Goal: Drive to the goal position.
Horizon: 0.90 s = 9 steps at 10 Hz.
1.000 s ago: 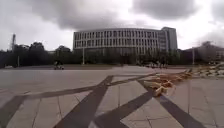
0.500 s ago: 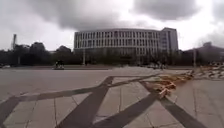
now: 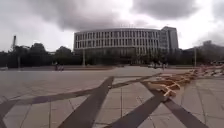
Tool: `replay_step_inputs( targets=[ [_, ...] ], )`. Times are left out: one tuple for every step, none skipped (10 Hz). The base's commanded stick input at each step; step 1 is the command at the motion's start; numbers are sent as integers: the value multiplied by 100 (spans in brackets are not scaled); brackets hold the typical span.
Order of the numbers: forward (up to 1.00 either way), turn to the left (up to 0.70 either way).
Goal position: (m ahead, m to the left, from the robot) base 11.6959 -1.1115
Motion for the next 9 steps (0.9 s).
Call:
replay_step_inputs(
  targets=[
    [30, 4],
    [30, 6],
    [30, 7],
    [30, 7],
    [30, 7],
    [30, 7],
    [30, 7],
    [30, 8],
    [30, 8]
  ],
)
